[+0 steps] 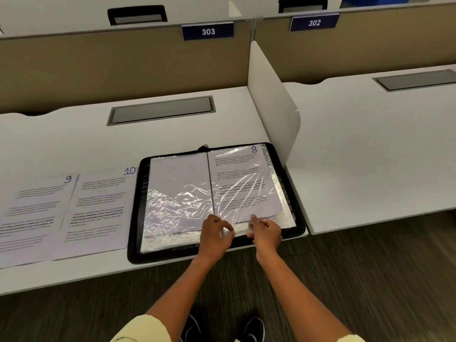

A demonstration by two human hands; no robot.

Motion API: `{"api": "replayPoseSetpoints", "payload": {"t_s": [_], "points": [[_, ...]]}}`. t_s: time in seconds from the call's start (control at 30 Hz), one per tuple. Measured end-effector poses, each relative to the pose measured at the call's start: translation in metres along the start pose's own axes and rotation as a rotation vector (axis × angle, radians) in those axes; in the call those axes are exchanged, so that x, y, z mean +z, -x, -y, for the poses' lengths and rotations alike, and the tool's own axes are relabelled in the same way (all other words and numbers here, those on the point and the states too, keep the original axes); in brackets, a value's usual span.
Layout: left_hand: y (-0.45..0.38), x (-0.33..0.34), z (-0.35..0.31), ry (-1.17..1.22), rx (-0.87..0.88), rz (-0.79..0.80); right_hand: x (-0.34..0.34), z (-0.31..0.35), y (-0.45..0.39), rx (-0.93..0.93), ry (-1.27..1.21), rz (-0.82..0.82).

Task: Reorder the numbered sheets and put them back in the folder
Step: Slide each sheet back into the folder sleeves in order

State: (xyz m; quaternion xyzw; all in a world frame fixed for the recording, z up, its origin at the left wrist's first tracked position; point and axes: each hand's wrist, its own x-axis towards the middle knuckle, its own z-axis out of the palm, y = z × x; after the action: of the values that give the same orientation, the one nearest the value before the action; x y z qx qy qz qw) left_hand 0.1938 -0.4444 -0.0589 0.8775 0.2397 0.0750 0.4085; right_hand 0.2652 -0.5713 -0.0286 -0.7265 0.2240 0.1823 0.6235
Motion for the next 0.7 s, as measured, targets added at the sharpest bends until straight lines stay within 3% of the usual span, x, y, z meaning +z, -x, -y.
{"api": "replayPoseSetpoints", "payload": {"t_s": [0.27,0.7], "points": [[0.006,0.02,-0.015,-0.163,0.076,-0.099,-0.028,0.001,-0.003,-0.196,0.069,-0.166],[0.012,0.023,-0.016,-0.113,0.03,-0.068,-0.054,0.024,-0.019,-0.164,-0.07,-0.143]]}}
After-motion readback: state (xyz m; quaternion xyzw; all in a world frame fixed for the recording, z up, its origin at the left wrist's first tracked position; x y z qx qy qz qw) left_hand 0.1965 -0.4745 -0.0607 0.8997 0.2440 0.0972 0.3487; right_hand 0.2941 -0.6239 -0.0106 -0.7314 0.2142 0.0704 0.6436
